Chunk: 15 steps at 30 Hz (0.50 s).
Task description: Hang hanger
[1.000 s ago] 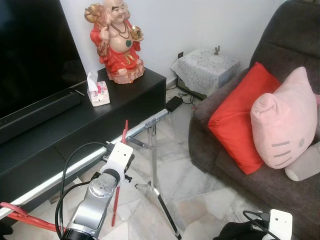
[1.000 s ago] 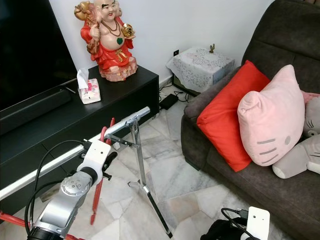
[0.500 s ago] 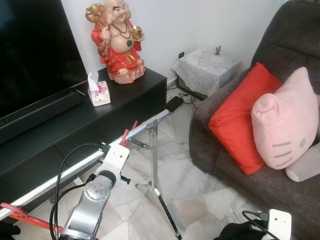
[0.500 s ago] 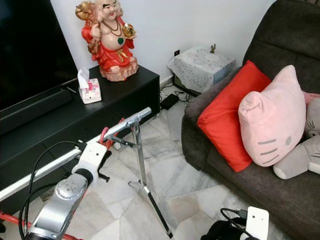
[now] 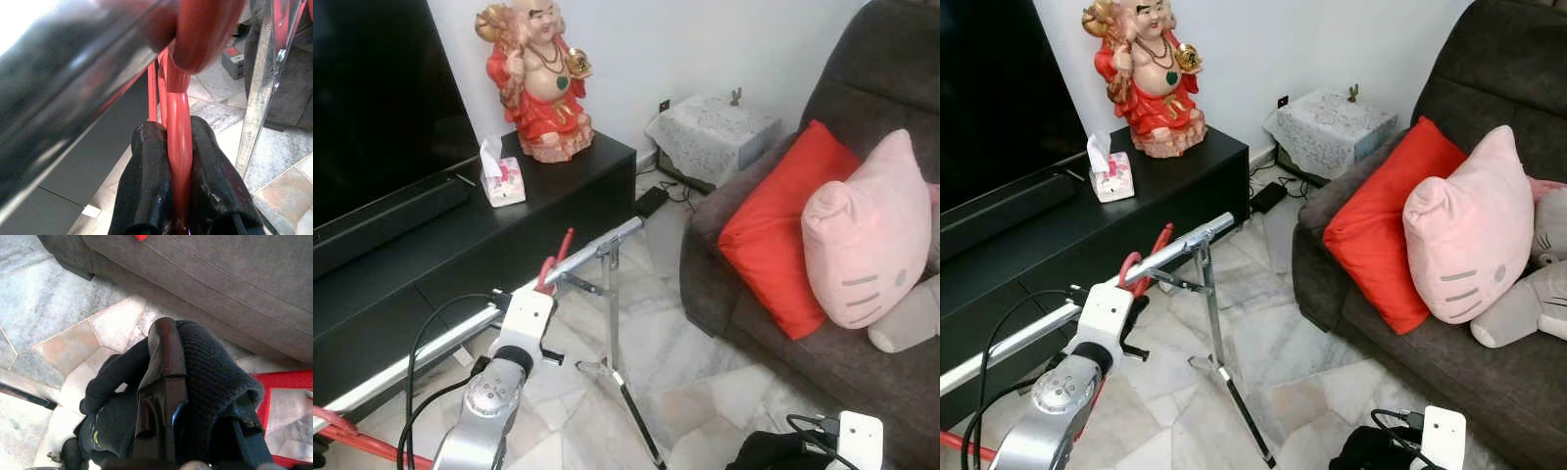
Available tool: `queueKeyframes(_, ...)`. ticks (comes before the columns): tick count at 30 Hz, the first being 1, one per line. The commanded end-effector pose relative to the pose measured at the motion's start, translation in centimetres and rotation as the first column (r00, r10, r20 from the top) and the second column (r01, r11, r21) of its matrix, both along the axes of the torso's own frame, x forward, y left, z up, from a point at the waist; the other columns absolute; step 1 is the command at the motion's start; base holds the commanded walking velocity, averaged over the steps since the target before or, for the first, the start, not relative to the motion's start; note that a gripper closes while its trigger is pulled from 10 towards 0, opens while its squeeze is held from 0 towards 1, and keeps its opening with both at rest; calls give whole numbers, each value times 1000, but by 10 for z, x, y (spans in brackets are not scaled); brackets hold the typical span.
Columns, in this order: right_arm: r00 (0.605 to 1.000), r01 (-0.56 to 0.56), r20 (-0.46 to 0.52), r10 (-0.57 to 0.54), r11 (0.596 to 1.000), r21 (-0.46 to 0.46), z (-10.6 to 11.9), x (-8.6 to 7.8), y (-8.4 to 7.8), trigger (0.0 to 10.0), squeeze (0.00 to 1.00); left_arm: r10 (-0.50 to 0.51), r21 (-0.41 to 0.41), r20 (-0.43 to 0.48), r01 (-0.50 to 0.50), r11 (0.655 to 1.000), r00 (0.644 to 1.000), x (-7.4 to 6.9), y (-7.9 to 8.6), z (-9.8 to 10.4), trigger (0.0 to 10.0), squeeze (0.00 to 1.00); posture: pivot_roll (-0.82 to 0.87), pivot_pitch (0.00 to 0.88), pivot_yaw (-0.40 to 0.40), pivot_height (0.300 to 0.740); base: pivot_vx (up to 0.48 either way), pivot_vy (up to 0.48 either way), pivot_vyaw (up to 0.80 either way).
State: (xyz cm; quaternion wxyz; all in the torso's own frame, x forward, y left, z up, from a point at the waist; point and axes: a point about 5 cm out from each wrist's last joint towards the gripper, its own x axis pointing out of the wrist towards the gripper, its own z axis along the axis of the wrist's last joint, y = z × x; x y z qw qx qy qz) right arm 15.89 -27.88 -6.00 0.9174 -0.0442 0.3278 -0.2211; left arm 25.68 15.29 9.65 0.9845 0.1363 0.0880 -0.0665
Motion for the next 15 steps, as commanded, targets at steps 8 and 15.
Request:
queueKeyframes(8, 1000, -4, -2, 4, 1000, 3, 0, -1, 0, 10000, 0, 63, 17, 20, -63, 998, 998, -12, 8, 12, 10000, 0, -66, 0, -11, 740, 0, 0, 0)
queueKeyframes(15, 1000, -11, -9, 11, 1000, 3, -1, -2, 1, 10000, 0, 10, 4, 14, -10, 1000, 1000, -31, 8, 14, 10000, 0, -51, 0, -14, 740, 0, 0, 0)
